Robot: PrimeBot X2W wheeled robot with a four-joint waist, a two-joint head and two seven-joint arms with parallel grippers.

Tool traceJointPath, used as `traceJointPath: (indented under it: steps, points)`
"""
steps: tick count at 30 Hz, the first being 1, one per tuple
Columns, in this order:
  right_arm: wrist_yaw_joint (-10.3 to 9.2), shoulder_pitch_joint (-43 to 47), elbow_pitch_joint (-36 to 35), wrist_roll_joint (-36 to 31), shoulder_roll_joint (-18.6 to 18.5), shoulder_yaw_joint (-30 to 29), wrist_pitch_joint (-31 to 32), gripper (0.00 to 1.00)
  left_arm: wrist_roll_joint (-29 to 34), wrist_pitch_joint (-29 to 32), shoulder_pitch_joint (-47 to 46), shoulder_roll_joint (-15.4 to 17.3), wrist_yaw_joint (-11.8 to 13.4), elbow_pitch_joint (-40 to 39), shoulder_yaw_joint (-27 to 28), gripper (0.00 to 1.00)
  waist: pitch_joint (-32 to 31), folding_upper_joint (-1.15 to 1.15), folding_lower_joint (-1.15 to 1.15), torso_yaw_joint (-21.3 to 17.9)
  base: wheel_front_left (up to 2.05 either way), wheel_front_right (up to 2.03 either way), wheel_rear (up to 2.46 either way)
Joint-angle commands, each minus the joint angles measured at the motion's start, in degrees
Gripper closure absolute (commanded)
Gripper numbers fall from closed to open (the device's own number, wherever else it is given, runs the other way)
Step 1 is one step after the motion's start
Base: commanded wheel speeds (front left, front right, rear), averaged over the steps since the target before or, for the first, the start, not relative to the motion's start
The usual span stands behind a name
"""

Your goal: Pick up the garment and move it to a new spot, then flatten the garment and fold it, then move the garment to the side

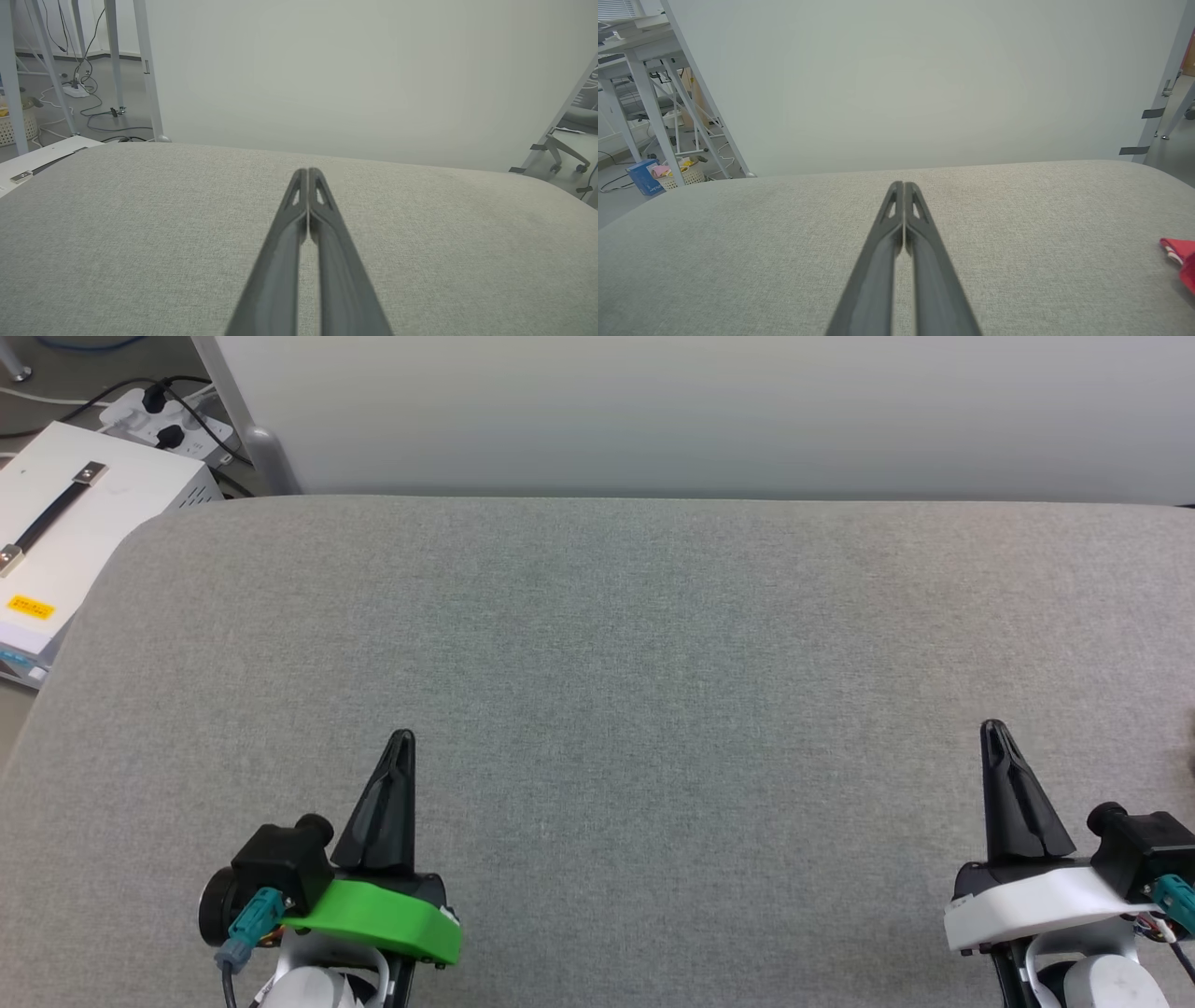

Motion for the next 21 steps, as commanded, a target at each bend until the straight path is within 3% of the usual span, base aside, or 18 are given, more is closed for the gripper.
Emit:
traceJointPath:
  steps: [1, 21]
  points:
    - [0.0, 0.0, -0.1, -0.2, 0.0, 0.0, 0.2, 1.0, 0.3, 0.3, 0.1, 0.0, 0.2, -0.1, 0.1, 1.0, -0.1, 0.0, 0.0, 0.0, 0.0, 0.0, 0.0]
    - [-0.01, 0.2, -0.6, -2.0, 0.0, 0.4, 2.5, 1.0, 2.6, 2.6, 0.5, -0.3, 1.3, -0.9, 1.0, 1.0, -0.8, 0.0, 0.0, -0.3, 0.0, 0.0, 0.0]
